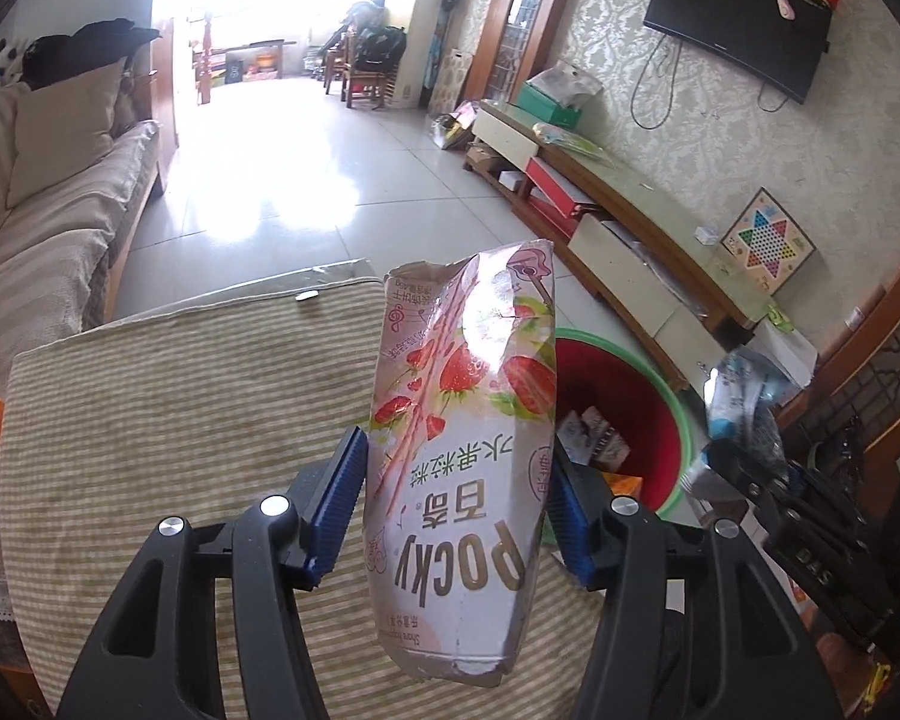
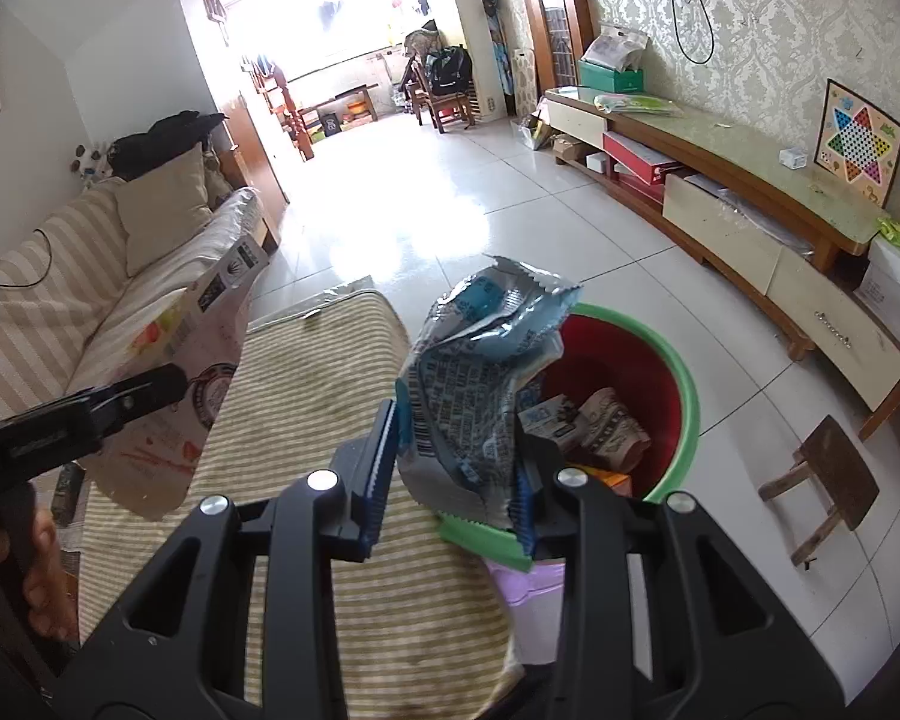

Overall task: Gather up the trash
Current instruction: 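Open both tools over the bin to drop the Pocky box and wrapper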

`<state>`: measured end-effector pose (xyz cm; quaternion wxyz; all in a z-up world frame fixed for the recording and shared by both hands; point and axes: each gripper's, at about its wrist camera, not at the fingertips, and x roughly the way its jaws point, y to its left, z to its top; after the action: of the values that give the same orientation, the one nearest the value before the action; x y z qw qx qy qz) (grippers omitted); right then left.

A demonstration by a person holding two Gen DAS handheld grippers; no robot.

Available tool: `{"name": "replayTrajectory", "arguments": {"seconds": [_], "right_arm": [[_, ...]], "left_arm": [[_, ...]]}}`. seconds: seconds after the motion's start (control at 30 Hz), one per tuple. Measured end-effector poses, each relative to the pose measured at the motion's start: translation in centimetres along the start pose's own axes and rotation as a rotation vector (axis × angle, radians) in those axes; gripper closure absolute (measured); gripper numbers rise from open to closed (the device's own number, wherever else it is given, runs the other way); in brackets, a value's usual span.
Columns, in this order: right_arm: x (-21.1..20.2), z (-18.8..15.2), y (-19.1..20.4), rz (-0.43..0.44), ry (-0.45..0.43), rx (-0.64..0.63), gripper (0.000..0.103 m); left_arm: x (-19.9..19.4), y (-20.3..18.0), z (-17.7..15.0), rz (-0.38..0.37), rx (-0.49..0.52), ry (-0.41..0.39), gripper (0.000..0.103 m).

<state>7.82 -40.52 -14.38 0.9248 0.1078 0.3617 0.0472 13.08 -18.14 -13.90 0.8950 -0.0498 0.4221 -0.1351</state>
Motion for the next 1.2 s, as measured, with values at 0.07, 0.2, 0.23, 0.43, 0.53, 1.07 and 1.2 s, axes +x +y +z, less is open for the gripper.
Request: {"name": "replayTrajectory", "arguments": {"seconds": [0.07, 0.2, 0.23, 0.43, 0.53, 1.07, 1.2], "right_arm": [[0.4, 0.4, -0.7, -0.003, 0.002, 0.004, 0.07], [0.5, 0.9, -1.8, -0.008, -0.015, 0.021, 0.07], [0.5, 0.9, -2.3, -0.009, -0.019, 0.031, 0.07], [0.1, -0.1, -5.1, -0.031, -0.014, 0.085, 0.07], [0.3, -0.7, -6.3, -0.048, 0.0, 0.111, 0.07], [2.7, -0.9, -6.6, -0.052, 0.04, 0.107, 0.07], [3.4, -0.6, -6.0, -0.047, 0.046, 0.091, 0.07]], "left_arm": [[0.6, -0.9, 0.1, -0.006, 0.015, 0.009, 0.049], [2.0, -2.7, 0.3, -0.024, 0.037, 0.031, 0.048], [2.5, -3.1, 0.4, -0.03, 0.041, 0.039, 0.048], [5.5, -5.7, 1.2, -0.059, 0.073, 0.075, 0.048], [7.1, -7.1, 1.7, -0.071, 0.092, 0.096, 0.048], [5.6, -6.4, 1.5, -0.04, 0.075, 0.071, 0.014], [4.3, -6.1, 1.7, -0.015, 0.098, 0.037, 0.012]]}}
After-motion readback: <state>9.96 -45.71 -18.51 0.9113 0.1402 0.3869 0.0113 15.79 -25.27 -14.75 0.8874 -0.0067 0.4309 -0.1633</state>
